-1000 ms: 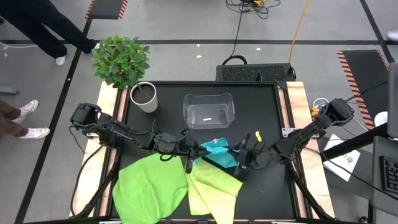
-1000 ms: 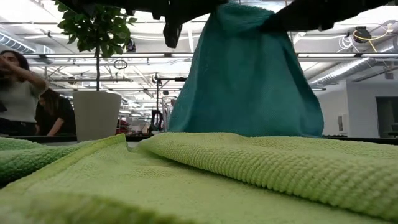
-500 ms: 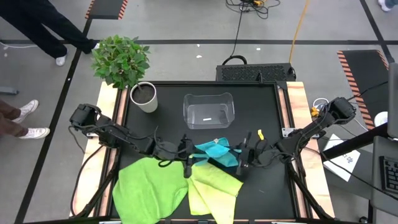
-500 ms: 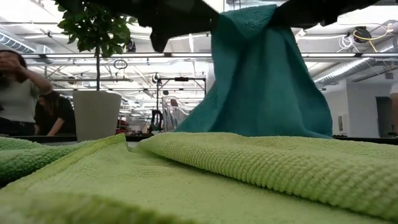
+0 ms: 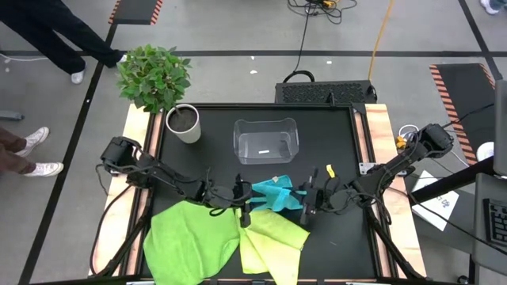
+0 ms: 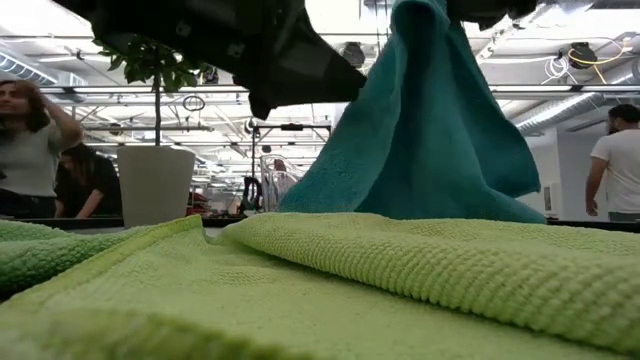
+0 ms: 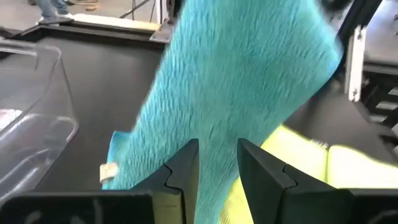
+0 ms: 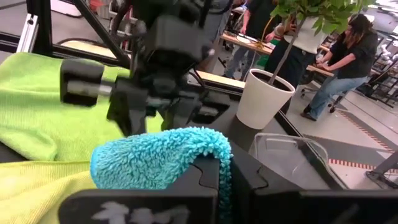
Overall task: Fold microfiber towels
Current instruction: Fold the blue towel
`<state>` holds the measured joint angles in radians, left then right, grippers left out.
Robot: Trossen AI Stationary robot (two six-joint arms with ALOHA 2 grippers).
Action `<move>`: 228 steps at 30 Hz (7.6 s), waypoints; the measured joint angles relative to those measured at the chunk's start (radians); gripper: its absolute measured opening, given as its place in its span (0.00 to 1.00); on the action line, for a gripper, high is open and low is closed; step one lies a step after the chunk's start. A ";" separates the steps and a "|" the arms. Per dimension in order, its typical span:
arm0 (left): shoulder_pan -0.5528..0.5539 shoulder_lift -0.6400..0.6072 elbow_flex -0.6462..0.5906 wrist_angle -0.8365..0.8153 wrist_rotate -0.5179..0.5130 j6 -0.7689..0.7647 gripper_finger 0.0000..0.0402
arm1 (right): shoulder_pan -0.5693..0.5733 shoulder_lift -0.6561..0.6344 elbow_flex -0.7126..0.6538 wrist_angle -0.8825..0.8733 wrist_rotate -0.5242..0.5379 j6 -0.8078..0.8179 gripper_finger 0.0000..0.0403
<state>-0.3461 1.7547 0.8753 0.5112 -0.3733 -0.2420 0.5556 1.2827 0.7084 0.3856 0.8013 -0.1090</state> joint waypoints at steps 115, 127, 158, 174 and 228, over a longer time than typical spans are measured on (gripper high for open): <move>-0.201 0.369 0.571 -0.394 -0.993 0.136 0.28 | -0.042 0.040 0.418 -0.242 -0.043 -0.143 0.00; -0.179 0.369 0.570 -0.563 -0.905 -0.051 0.23 | -0.017 0.036 0.425 -0.239 -0.043 -0.156 0.00; -0.188 0.129 0.570 -1.406 -0.665 -0.362 0.00 | 0.031 -0.016 0.427 -0.611 0.062 0.077 0.00; -0.039 -0.081 0.570 -1.561 -0.647 -0.204 0.00 | -0.133 -0.133 0.426 -0.686 0.062 -0.046 0.00; -0.213 0.053 0.570 -1.337 0.138 -0.230 0.00 | 0.202 0.103 -0.212 -0.127 -0.234 0.762 0.02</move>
<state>-0.5594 1.8072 1.4456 -0.8256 -0.2352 -0.4721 0.7572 1.3853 0.4961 0.2584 0.5671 0.6534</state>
